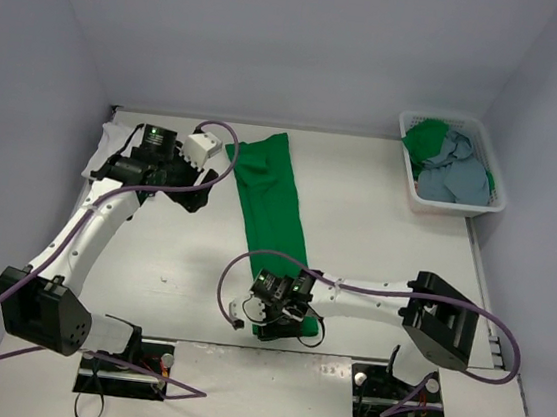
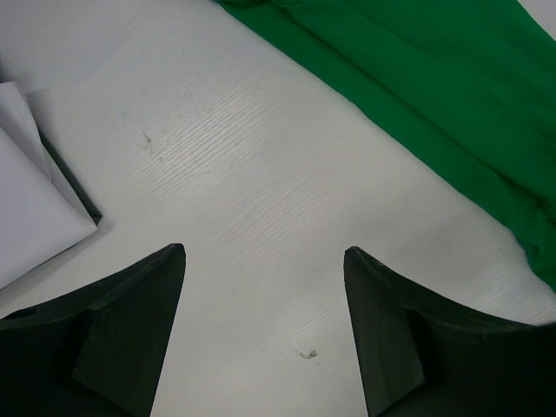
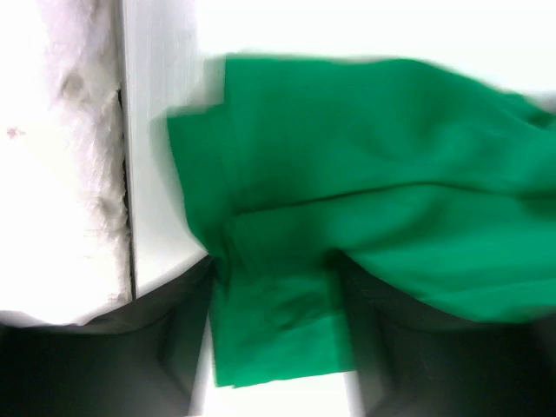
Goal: Fold and stack the t-shirts
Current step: Pick up the rectangle-folded T-shirt from the center of the board, then fold the rectangle-folded T-shirt at the center of the board, then pick up the 2/3-rectangle-folded T-shirt from the center of the board.
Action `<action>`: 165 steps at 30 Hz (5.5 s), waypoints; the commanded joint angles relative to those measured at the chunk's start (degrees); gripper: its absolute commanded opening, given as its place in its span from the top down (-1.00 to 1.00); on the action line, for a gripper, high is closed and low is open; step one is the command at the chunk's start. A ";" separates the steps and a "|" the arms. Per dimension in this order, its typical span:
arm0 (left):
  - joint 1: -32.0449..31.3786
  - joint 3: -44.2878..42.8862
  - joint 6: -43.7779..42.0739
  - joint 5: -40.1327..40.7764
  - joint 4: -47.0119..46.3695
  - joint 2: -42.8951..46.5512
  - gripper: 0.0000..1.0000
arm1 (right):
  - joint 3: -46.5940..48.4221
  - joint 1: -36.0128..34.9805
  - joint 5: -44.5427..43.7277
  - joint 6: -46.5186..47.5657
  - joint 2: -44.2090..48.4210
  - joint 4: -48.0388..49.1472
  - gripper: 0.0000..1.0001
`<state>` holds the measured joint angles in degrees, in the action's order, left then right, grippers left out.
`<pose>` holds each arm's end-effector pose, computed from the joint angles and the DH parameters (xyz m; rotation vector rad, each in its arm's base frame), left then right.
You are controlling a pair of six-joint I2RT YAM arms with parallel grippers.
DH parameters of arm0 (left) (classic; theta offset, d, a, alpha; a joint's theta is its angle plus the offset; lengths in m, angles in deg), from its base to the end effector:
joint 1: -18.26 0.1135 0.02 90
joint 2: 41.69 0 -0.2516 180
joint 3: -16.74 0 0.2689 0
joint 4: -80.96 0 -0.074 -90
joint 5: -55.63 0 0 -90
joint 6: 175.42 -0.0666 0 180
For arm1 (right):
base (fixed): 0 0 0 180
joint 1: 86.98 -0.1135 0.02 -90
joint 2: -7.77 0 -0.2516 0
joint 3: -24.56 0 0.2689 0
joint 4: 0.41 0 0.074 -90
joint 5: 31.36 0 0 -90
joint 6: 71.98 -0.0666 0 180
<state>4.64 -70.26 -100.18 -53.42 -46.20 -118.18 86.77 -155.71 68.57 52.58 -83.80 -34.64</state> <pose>0.3125 -0.0981 0.3150 0.7234 2.1710 -0.3729 0.1066 0.3055 0.1081 -2.1688 1.6455 0.4136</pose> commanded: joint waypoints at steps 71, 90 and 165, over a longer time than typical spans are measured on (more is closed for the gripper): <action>4.22 1.60 3.60 -8.37 -5.32 -1.38 -0.36 | 50.34 31.81 13.10 22.56 -28.66 -0.37 1.00; 4.66 1.86 4.31 -11.10 -5.05 -1.21 -0.36 | 48.16 32.61 0.36 15.89 -30.25 13.95 -0.01; 7.39 -0.16 4.30 -12.94 -3.12 -1.21 -0.36 | 12.73 24.87 4.57 13.07 -17.15 26.17 -0.34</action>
<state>11.61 -67.42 -95.68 -64.68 -48.70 -120.87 99.49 -130.33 72.83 65.89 -98.42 -8.59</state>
